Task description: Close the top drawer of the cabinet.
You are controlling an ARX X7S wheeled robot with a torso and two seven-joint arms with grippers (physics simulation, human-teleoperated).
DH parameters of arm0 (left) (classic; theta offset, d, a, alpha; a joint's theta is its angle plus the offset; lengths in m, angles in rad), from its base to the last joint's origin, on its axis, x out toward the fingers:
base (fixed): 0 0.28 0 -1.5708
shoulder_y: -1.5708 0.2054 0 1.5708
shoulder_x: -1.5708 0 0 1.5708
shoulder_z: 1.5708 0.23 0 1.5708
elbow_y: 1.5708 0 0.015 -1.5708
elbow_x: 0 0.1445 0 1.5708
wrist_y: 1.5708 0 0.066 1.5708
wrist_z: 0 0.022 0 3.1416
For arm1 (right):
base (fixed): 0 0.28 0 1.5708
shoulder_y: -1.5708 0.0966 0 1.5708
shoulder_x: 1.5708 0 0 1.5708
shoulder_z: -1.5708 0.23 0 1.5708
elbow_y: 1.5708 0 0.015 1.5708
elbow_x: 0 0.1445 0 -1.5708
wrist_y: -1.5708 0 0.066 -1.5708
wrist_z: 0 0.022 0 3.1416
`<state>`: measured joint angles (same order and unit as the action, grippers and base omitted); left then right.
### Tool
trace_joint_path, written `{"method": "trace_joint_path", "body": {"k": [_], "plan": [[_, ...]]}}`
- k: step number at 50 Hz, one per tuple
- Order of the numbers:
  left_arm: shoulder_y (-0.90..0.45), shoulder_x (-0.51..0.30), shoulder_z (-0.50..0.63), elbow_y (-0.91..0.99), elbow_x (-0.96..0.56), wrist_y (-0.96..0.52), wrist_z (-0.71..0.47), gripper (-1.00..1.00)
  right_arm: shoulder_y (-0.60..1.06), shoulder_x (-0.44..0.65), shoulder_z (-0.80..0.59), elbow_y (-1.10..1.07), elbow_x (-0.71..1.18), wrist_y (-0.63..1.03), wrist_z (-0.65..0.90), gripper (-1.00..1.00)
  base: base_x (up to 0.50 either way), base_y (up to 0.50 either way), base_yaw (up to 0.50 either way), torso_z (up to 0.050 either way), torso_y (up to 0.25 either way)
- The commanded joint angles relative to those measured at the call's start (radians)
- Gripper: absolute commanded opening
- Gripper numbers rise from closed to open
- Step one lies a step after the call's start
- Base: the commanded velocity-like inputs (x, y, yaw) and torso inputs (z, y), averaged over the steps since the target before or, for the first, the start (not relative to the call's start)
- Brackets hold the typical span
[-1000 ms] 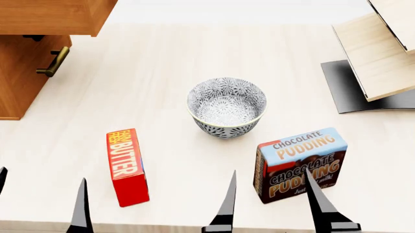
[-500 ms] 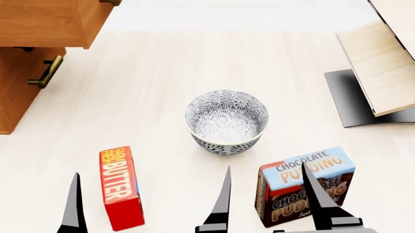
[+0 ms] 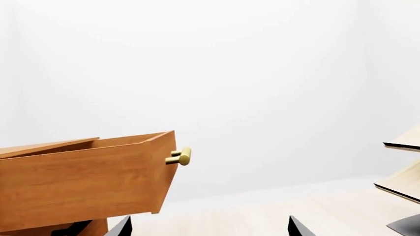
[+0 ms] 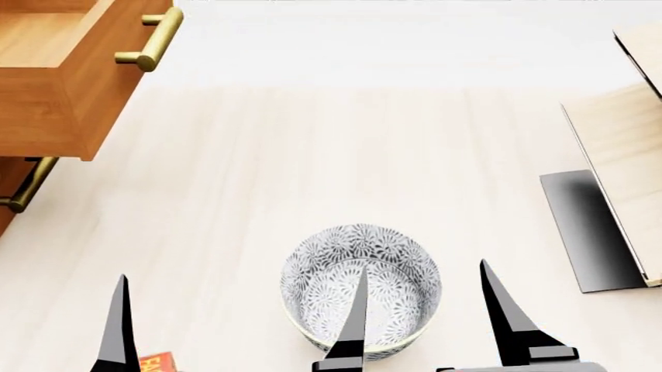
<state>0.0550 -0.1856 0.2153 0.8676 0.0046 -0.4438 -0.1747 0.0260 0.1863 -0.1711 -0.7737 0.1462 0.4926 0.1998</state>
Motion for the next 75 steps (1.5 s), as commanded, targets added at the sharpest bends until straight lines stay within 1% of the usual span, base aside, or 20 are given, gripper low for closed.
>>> {"method": "trace_joint_path", "body": {"k": [1,10,14,31,35,39,41,45,48,52,55,56,59,60,65,66,67,68,70,75], "plan": [[-0.003,-0.006,0.006,0.009,-0.007,-0.008,-0.008,1.0,0.001,0.005,0.004,-0.001,0.02,0.0,0.004,1.0,0.5,0.0,0.0,0.0,0.0],[-0.004,-0.013,0.009,0.01,-0.015,-0.009,-0.018,1.0,0.001,-0.003,0.015,0.0,0.028,-0.012,0.025,1.0,0.5,0.0,0.0,0.0,0.002],[-0.001,-0.016,0.011,-0.007,-0.019,0.008,-0.02,1.0,-0.005,0.003,0.01,0.005,0.025,-0.041,0.021,1.0,0.0,0.0,0.0,0.0,0.0],[-0.014,-0.027,0.024,-0.01,-0.032,-0.001,-0.032,1.0,-0.005,0.015,0.001,0.001,0.037,-0.044,0.028,1.0,0.0,0.0,0.0,0.0,0.0],[-0.062,-0.01,0.003,-0.025,-0.077,-0.033,-0.024,1.0,-0.006,0.015,-0.01,0.007,0.036,-0.049,0.029,1.0,0.0,0.0,0.0,0.0,0.0],[-0.133,0.004,0.014,-0.055,-0.099,-0.073,-0.012,1.0,-0.005,0.018,-0.009,0.003,0.043,-0.046,0.03,1.0,0.0,0.0,0.0,0.0,0.0],[-0.226,0.015,0.046,-0.074,-0.093,-0.133,-0.002,1.0,-0.004,0.02,-0.001,-0.005,0.052,-0.042,0.031,1.0,0.0,0.0,0.0,0.0,0.0],[-0.336,0.038,0.085,-0.108,-0.083,-0.191,0.001,1.0,-0.003,0.023,0.008,-0.006,0.061,-0.044,0.033,1.0,0.0,0.0,0.0,0.0,0.0],[-0.39,0.053,0.104,-0.144,-0.083,-0.205,0.004,1.0,-0.002,0.024,0.007,-0.012,0.063,-0.04,0.037,1.0,0.0,0.0,0.0,0.0,0.0],[-0.493,0.084,0.146,-0.251,-0.078,-0.206,0.014,1.0,0.002,0.027,0.012,-0.021,0.072,-0.032,0.04,1.0,0.0,0.0,0.0,0.0,0.0],[-0.531,0.096,0.152,-0.3,-0.089,-0.202,0.021,1.0,0.003,0.028,0.014,-0.021,0.076,-0.034,0.041,1.0,0.0,0.0,0.0,0.0,0.0],[-0.55,0.121,0.124,-0.322,-0.128,-0.207,0.03,1.0,0.004,0.029,0.017,-0.024,0.079,-0.032,0.042,1.0,0.0,0.0,0.0,0.0,0.0],[-0.608,0.129,0.15,-0.395,-0.119,-0.199,0.033,1.0,0.002,0.031,0.018,-0.024,0.081,-0.036,0.044,1.0,0.0,0.0,0.0,0.0,0.0],[-0.665,0.142,0.164,-0.527,-0.12,-0.161,0.057,1.0,0.003,0.032,0.018,-0.029,0.083,-0.033,0.045,1.0,0.0,0.0,0.0,0.0,0.0],[-0.732,0.146,0.182,-0.705,-0.121,-0.097,0.067,1.0,0.005,0.038,0.032,-0.045,0.096,-0.022,0.051,1.0,0.0,0.0,0.0,0.0,0.0],[-0.882,0.185,0.269,-0.855,-0.198,0.053,0.051,1.0,0.005,0.042,0.079,-0.079,0.134,-0.005,0.057,1.0,0.0,0.0,0.0,0.0,0.0],[-1.016,0.185,0.251,-1.005,-0.187,0.119,0.061,1.0,0.006,0.043,0.079,-0.08,0.136,-0.004,0.058,1.0,0.0,0.0,0.0,0.0,0.0],[-1.047,0.184,0.292,-1.155,-0.23,0.155,0.037,1.0,0.007,0.044,0.079,-0.082,0.137,-0.001,0.06,1.0,0.0,0.0,0.0,0.0,0.0],[-1.049,0.178,0.314,-1.455,-0.252,0.181,0.027,1.0,0.005,0.044,0.076,-0.08,0.137,-0.004,0.06,1.0,0.0,0.0,0.0,0.0,0.0],[-1.049,0.167,0.336,-1.457,-0.275,0.184,0.012,1.0,0.003,0.047,0.072,-0.073,0.136,-0.013,0.06,1.0,0.0,0.0,0.0,0.0,0.0]]}}
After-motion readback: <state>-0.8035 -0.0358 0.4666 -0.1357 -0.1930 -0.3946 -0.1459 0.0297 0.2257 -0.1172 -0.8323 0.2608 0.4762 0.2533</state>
